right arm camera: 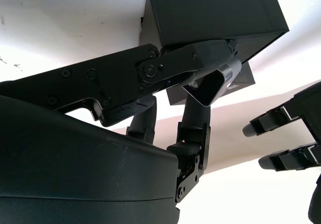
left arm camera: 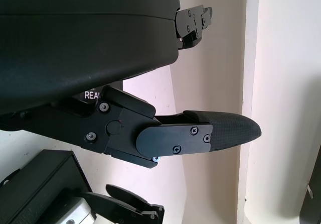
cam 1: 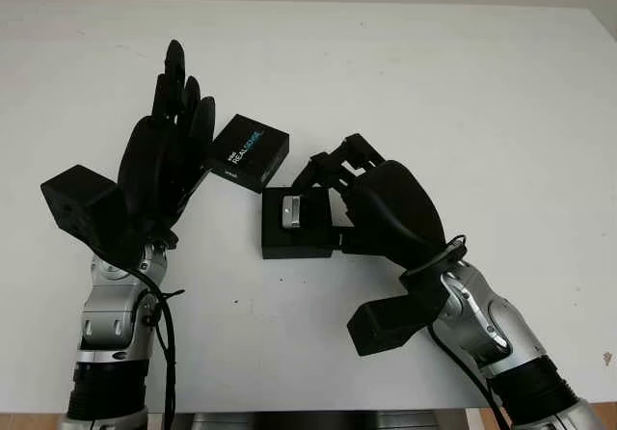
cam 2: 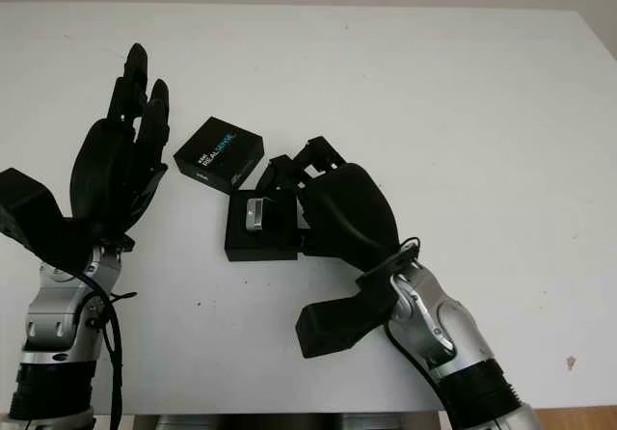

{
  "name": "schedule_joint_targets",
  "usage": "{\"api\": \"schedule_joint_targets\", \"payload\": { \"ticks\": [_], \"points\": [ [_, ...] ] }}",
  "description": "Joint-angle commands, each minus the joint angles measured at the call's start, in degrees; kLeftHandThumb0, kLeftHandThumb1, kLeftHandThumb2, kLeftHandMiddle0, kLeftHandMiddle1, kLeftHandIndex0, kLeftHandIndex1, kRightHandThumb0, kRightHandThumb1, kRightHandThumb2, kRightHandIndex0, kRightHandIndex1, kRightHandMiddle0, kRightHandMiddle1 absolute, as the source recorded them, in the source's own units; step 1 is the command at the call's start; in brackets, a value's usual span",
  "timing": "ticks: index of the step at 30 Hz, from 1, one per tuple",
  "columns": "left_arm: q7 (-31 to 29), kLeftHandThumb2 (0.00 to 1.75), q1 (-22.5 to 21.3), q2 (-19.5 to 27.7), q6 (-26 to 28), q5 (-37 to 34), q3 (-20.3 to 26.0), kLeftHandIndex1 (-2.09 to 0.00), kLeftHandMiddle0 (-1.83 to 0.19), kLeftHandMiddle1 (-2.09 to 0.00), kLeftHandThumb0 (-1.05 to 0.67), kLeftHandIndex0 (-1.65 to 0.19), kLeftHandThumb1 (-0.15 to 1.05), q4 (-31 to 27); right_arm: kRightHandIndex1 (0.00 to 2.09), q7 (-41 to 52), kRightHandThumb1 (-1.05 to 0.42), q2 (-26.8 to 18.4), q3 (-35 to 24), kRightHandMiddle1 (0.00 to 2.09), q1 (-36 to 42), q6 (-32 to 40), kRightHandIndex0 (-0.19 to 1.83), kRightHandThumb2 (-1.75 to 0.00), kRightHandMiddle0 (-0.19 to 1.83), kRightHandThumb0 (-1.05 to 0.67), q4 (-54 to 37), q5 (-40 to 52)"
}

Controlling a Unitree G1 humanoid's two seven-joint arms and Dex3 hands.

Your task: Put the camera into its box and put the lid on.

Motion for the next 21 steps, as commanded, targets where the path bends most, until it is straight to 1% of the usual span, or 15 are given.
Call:
{"api": "schedule_joint_targets", "payload": {
  "ticks": [1,8,10,12,13,17,21],
  "points": [
    [0.05,0.45,0.72,-0.10,0.11,-0.11,-0.05,0.00,0.19,0.00,-0.79,0.19,1.05,-0.92,1.37,-1.33,-1.05,-0.43,0.24,1.72,0.54,-1.16,0.24,-0.09,0.52,-0.41,-0.19,-0.07],
    [-0.22,0.47,0.79,0.15,-0.31,0.41,-0.28,0.00,0.19,0.00,-0.79,0.19,1.05,-0.62,1.47,-4.50,-1.04,0.55,-0.03,1.74,0.24,-3.23,0.22,-0.08,0.47,-0.39,1.54,1.87],
    [-0.31,0.47,0.77,0.05,-0.43,0.24,-0.23,0.00,0.19,0.00,-0.78,0.19,1.05,-0.55,1.53,-5.37,-1.04,1.26,-0.35,1.77,-0.08,-5.01,0.16,-0.06,0.44,-0.37,2.69,4.24],
    [-0.51,0.46,0.81,0.08,-0.97,0.30,-0.25,0.00,0.19,0.00,-0.78,0.19,1.05,-0.31,1.61,-5.15,-1.04,2.30,-0.85,1.87,-0.34,-6.65,0.09,-0.06,0.40,-0.36,3.75,7.92],
    [-0.54,0.46,0.82,0.07,-1.09,0.31,-0.24,0.00,0.19,0.00,-0.78,0.19,1.05,-0.24,1.62,-4.99,-1.04,2.68,-1.05,1.89,-0.41,-7.19,0.09,-0.06,0.39,-0.36,4.11,9.23],
    [-0.78,0.47,0.87,0.11,-0.96,0.19,-0.36,0.00,0.19,0.00,-0.78,0.19,1.05,-0.26,1.64,-0.04,-1.05,4.89,-2.70,1.93,-0.82,-7.54,0.05,-0.07,0.35,-0.35,3.75,18.73],
    [-0.61,0.46,0.89,0.00,-0.90,0.38,-0.48,0.00,0.19,0.00,-0.79,0.19,1.05,-0.37,1.63,3.77,-1.05,5.80,-4.29,1.99,-1.59,-6.71,0.04,-0.10,0.35,-0.38,2.42,22.73]
  ]
}}
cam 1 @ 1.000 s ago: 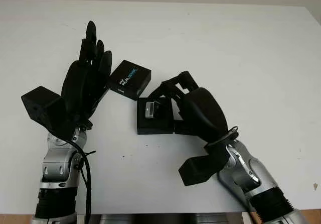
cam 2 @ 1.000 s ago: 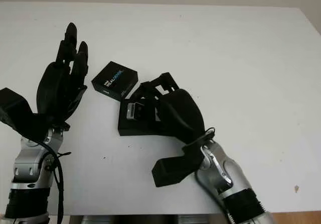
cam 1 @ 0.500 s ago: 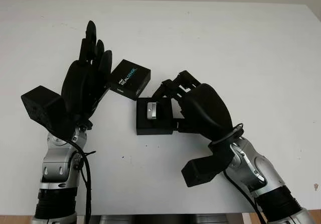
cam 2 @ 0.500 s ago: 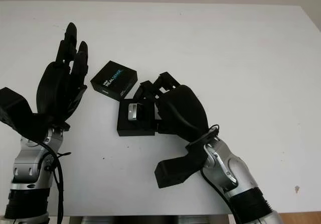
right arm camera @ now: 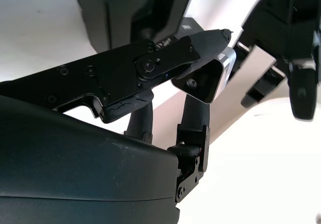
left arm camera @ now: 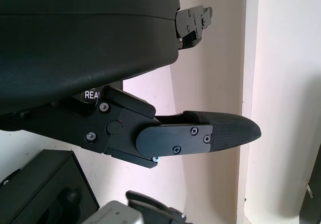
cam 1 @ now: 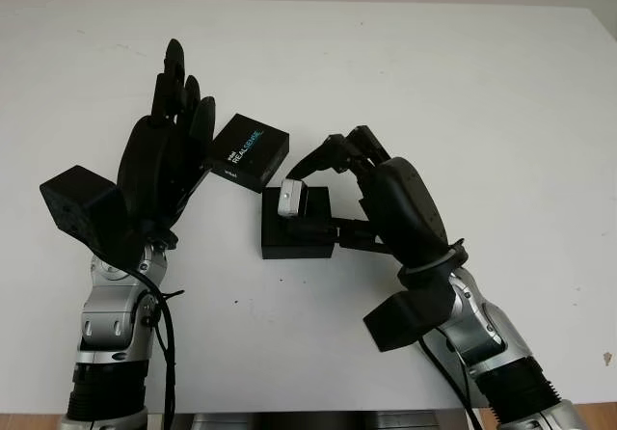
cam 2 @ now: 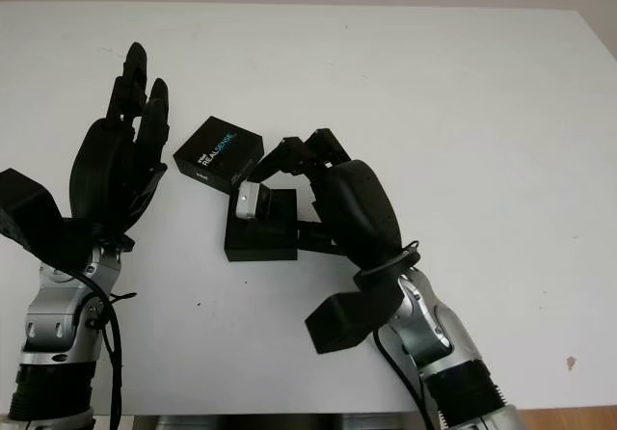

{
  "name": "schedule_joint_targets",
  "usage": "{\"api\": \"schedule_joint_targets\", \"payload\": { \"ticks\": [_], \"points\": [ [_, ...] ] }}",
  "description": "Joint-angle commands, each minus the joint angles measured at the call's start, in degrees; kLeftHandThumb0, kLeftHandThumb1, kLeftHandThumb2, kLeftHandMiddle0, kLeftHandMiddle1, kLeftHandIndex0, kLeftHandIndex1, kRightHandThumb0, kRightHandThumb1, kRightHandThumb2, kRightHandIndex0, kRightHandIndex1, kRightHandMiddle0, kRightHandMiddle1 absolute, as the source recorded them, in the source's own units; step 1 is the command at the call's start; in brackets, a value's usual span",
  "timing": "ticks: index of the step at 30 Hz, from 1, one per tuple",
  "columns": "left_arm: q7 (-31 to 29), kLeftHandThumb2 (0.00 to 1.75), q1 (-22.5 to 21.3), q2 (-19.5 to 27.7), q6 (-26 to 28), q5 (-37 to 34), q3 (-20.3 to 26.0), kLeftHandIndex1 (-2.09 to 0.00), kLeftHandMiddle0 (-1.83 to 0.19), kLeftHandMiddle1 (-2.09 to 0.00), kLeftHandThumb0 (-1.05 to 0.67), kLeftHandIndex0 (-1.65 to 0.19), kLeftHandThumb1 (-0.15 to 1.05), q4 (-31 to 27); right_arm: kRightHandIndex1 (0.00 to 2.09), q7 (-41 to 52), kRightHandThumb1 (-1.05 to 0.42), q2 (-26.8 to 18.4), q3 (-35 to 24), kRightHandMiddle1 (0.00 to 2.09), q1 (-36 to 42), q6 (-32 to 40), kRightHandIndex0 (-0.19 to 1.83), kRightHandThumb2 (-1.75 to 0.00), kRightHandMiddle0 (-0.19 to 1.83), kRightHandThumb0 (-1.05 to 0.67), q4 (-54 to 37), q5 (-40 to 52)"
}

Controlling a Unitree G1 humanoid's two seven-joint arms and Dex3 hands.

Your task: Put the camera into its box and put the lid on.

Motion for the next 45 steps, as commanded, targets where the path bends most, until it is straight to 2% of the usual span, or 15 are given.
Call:
{"api": "schedule_joint_targets", "payload": {
  "ticks": [1,11,13,14,20,24,30,45],
  "points": [
    [-0.07,0.47,0.79,-0.03,-0.33,0.40,-0.42,0.00,0.19,0.00,-0.78,0.19,1.05,-0.49,1.62,1.47,-1.05,0.40,-1.14,2.00,-0.84,0.25,0.04,-0.10,0.35,-0.38,-1.87,1.69],
    [0.86,0.47,0.60,-0.18,0.61,0.72,-1.22,0.00,0.19,0.00,-0.80,0.19,1.05,-0.89,1.52,8.79,-1.05,-2.88,-4.15,1.96,-4.23,2.10,0.08,-0.09,0.42,-0.41,-3.12,1.65],
    [1.03,0.47,0.52,-0.24,0.68,0.83,-1.34,0.00,0.19,0.00,-0.80,0.19,1.05,-0.84,1.38,14.35,-1.05,-5.09,-4.58,1.92,-5.29,6.25,0.13,-0.08,0.45,-0.42,-4.96,2.36],
    [1.10,0.47,0.49,-0.28,0.73,0.91,-1.38,0.00,0.19,0.00,-0.80,0.19,1.05,-0.82,1.19,16.99,-1.05,-5.92,-4.78,1.87,-5.69,8.42,0.18,-0.09,0.46,-0.43,-5.95,2.83],
    [1.62,0.49,0.25,-0.53,0.80,1.60,-1.80,0.00,0.19,0.00,-0.80,0.19,1.05,-0.78,0.58,29.45,-1.05,-11.37,-4.89,1.71,-9.32,15.47,0.36,-0.08,0.54,-0.43,-9.39,3.26],
    [1.92,0.49,0.14,-0.86,0.60,1.69,-1.81,0.00,0.19,0.00,-0.80,0.19,1.05,-0.63,0.29,36.05,-1.05,-13.57,-4.19,1.67,-11.82,18.83,0.44,-0.08,0.55,-0.42,-10.85,3.01],
    [1.86,0.47,-0.18,-1.49,0.76,1.28,-1.72,0.00,0.19,0.00,-0.80,0.19,1.05,-0.41,0.17,40.77,-1.05,-13.22,-3.27,1.74,-13.70,21.92,0.42,-0.09,0.53,-0.41,-10.48,4.26],
    [2.11,0.48,-0.16,-2.69,-0.17,1.97,-2.15,0.00,0.19,0.00,-0.79,0.19,1.05,0.17,0.12,43.28,-1.05,-10.24,-1.56,1.90,-14.14,25.84,0.44,-0.11,0.50,-0.42,-11.82,7.13]
  ]
}}
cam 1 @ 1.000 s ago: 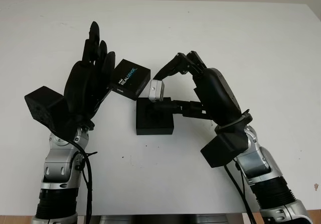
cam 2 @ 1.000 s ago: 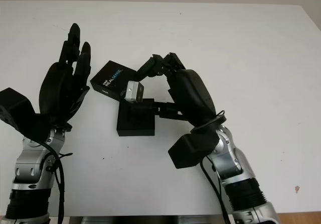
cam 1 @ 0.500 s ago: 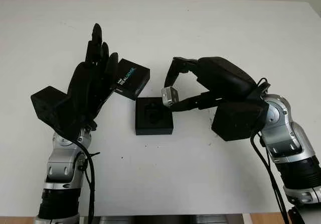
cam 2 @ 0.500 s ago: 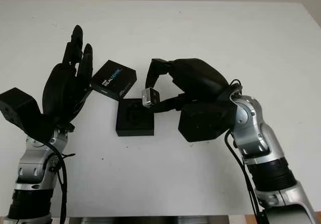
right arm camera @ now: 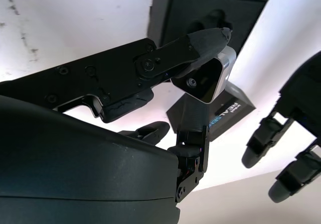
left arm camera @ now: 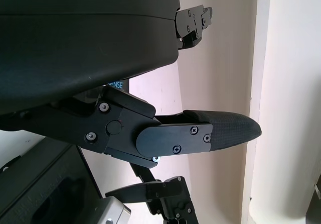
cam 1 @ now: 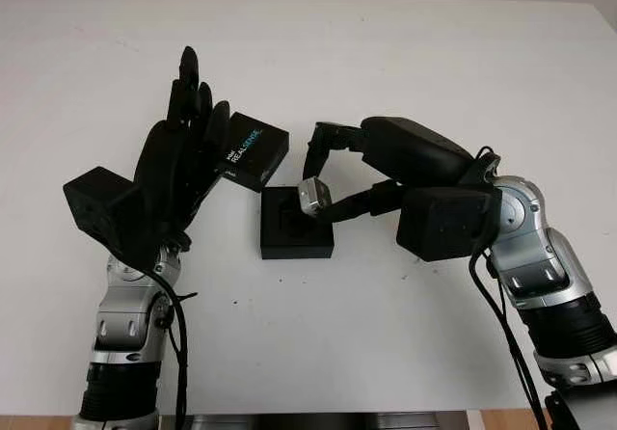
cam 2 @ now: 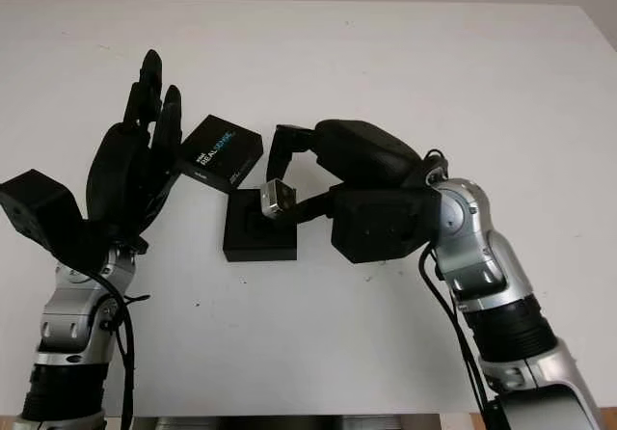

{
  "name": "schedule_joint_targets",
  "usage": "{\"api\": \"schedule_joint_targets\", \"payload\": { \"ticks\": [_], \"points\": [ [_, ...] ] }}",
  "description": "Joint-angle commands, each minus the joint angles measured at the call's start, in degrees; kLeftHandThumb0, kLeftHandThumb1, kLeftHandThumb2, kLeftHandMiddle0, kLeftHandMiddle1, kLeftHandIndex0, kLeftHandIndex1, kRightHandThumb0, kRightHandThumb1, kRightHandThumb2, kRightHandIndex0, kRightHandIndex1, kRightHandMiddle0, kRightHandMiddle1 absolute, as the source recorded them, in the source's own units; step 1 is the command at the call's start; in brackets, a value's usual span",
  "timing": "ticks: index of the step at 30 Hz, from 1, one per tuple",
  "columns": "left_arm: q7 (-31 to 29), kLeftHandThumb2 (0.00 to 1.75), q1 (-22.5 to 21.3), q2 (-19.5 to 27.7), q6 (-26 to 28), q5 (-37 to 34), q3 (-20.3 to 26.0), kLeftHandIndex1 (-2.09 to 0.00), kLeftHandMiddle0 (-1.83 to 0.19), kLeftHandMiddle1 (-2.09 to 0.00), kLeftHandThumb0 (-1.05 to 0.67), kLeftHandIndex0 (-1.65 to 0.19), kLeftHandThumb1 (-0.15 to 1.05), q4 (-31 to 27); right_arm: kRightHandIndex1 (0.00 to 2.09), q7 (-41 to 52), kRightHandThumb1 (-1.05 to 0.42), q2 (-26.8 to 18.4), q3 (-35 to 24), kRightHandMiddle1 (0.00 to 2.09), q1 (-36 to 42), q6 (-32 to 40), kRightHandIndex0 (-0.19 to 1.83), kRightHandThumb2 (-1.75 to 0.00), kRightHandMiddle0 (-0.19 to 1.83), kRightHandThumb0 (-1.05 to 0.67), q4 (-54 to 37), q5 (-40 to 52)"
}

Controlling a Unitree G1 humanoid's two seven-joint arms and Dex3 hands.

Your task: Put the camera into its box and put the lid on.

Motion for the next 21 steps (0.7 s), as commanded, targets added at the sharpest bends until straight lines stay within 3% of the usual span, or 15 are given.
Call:
{"api": "schedule_joint_targets", "payload": {
  "ticks": [1,21],
  "points": [
    [0.06,0.48,-0.15,-0.15,-0.64,0.21,-0.21,0.00,0.19,0.00,-0.79,0.19,1.05,-0.03,0.12,0.06,-1.05,0.50,0.21,1.91,-0.46,0.35,0.44,-0.11,0.50,-0.42,-1.61,0.75],
    [0.82,0.46,0.55,-1.49,-1.38,-0.41,-0.11,0.00,0.19,0.00,-0.79,0.19,1.05,-0.52,0.10,-0.87,-1.05,-2.37,3.94,1.91,1.11,-5.84,0.46,-0.14,0.50,-0.44,1.97,-5.72]
  ]
}}
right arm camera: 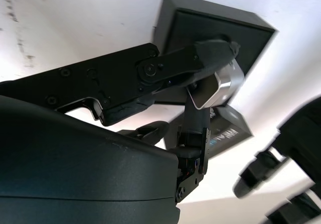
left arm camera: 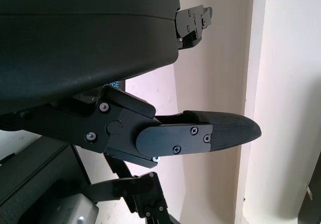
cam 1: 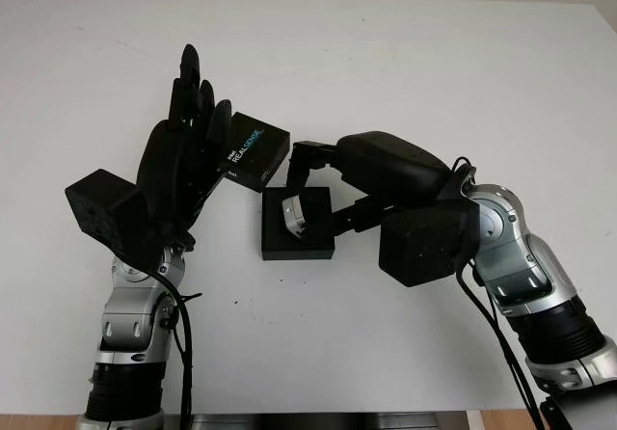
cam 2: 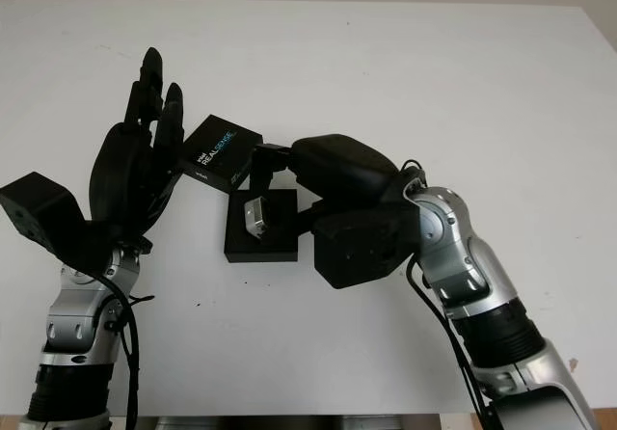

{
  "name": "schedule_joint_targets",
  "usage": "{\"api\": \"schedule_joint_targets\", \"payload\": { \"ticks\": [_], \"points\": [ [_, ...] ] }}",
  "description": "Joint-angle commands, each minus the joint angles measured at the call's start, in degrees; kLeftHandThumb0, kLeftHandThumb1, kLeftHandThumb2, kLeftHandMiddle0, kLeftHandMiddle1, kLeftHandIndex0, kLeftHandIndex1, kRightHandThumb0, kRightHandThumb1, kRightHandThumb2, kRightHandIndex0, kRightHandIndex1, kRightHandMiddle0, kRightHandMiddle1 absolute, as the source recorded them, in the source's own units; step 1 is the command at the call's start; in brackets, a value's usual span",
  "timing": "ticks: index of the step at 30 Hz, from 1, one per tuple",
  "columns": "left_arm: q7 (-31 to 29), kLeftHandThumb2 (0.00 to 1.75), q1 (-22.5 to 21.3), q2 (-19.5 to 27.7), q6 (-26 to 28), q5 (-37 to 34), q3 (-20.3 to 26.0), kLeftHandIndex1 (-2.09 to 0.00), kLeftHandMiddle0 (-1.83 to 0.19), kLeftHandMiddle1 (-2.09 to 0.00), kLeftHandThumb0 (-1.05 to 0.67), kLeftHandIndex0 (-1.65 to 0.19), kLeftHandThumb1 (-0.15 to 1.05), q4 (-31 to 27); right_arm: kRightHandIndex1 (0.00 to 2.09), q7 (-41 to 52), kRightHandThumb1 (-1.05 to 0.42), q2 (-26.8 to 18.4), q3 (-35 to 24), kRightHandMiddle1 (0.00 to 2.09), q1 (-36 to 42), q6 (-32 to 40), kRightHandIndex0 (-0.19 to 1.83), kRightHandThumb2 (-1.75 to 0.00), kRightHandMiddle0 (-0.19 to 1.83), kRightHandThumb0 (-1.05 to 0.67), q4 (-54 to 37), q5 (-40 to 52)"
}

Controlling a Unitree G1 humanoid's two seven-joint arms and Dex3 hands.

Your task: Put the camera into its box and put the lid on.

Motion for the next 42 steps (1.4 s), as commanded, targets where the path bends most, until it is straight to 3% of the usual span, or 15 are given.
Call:
{"api": "schedule_joint_targets", "payload": {
  "ticks": [1,14,25,29,33,36,38,42],
  "points": [
    [0.16,0.46,0.61,-0.48,-0.50,-0.31,-0.06,0.00,0.19,0.00,-0.78,0.19,1.05,-0.59,0.10,-0.06,-1.05,-1.18,0.60,1.94,0.49,-0.98,0.46,-0.14,0.50,-0.44,0.55,-0.90],
    [0.23,0.47,0.96,-0.91,-1.07,0.01,-0.20,0.00,0.19,0.00,-0.79,0.19,1.05,-0.20,0.08,-4.58,-1.05,-1.36,0.74,2.06,0.33,-3.84,0.48,-0.15,0.44,-0.43,3.29,-6.09],
    [0.47,0.45,0.94,-1.34,-1.58,0.01,-0.25,0.00,0.19,0.00,-0.80,0.19,1.05,0.25,0.09,-8.36,-1.05,-0.41,0.49,2.03,0.11,-7.52,0.50,-0.14,0.44,-0.43,4.72,-4.51],
    [0.68,0.46,1.18,-1.29,-1.48,0.37,-0.44,0.00,0.19,0.00,-0.79,0.19,1.05,-0.10,0.09,-10.82,-1.05,-0.59,1.55,1.91,0.21,-10.67,0.52,-0.15,0.46,-0.43,4.07,-6.86],
    [1.15,0.45,1.45,-1.62,-1.36,0.44,-0.63,0.00,0.19,0.00,-0.80,0.19,1.05,-0.54,0.08,-11.68,-1.05,-1.68,3.21,1.96,-1.03,-14.44,0.51,-0.18,0.41,-0.44,3.44,-10.67],
    [1.16,0.45,1.63,-1.70,-1.31,0.42,-0.76,0.00,0.19,0.00,-0.80,0.19,1.05,-0.83,0.08,-10.93,-1.05,-2.34,4.51,1.81,-2.10,-15.91,0.52,-0.14,0.42,-0.46,1.91,-14.09],
    [1.40,0.46,1.74,-1.86,-1.14,0.47,-0.85,0.00,0.19,0.00,-0.79,0.19,1.05,-1.08,0.08,-9.68,-1.01,-2.50,5.09,1.58,-2.62,-16.11,0.52,-0.07,0.46,-0.46,0.62,-15.15],
    [1.95,0.46,1.85,-2.11,-0.98,0.69,-1.17,0.00,0.19,0.00,-0.80,0.19,1.05,-1.27,0.09,-6.49,-0.96,-2.92,5.48,1.47,-3.31,-15.70,0.54,-0.05,0.53,-0.47,-1.58,-15.73]
  ]
}}
